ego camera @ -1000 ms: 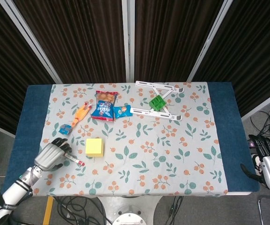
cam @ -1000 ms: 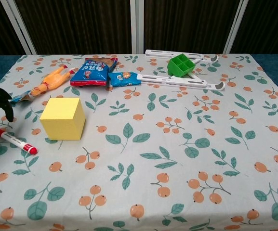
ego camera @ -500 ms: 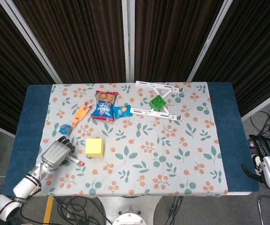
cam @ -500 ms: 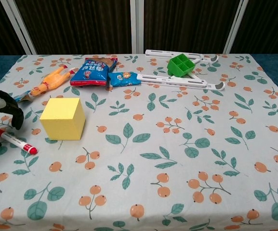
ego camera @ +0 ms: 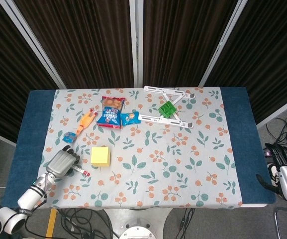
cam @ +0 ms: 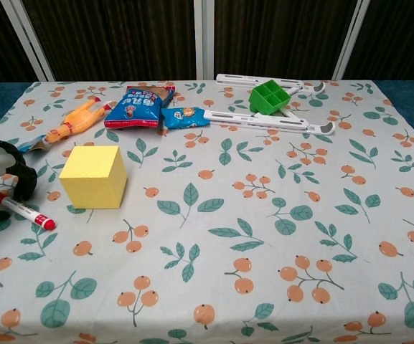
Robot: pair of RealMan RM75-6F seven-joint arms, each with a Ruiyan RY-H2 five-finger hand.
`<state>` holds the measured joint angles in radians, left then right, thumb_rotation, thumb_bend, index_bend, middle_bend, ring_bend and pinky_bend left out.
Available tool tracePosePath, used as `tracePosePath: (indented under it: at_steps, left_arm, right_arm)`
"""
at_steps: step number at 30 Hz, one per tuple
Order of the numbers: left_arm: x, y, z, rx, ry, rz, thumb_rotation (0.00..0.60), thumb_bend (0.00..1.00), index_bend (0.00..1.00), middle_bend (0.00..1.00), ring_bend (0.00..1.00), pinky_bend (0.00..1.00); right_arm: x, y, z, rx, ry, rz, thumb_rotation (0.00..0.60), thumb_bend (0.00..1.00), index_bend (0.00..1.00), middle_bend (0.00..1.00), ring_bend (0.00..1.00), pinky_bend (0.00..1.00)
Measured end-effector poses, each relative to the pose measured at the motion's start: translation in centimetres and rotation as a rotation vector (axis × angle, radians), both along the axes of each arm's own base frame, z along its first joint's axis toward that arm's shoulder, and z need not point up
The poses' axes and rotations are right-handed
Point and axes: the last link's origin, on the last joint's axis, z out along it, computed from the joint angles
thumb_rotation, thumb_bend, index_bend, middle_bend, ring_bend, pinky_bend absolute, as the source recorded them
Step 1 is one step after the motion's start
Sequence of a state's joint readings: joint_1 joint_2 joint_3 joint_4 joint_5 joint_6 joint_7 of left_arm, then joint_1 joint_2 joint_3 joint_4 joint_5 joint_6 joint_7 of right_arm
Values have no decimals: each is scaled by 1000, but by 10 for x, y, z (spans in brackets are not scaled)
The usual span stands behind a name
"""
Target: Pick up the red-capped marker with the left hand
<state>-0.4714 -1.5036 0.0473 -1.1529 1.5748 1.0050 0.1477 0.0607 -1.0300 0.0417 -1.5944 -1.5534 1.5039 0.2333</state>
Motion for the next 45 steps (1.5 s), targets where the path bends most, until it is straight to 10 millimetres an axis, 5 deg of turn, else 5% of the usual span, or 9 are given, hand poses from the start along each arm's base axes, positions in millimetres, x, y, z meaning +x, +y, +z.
tracePosePath:
  at_steps: [21,30,45]
  left_arm:
    - [-5,2,-3,6,-8,14,600,355,605,652,389,222]
    - [-10,-1,0,20,-62,34,600,408,681,722,536,599]
    - [-41,-15,40,140,-235,112,600,456,685,733,580,748]
  right_arm:
    - [0,0,0,1,3,-5,600,176,5,98,0,0]
    - [2,-1,1,-1,4,2,600,176,5,98,0,0]
    - [7,0,2,-4,8,17,600,176,5,98,0,0]
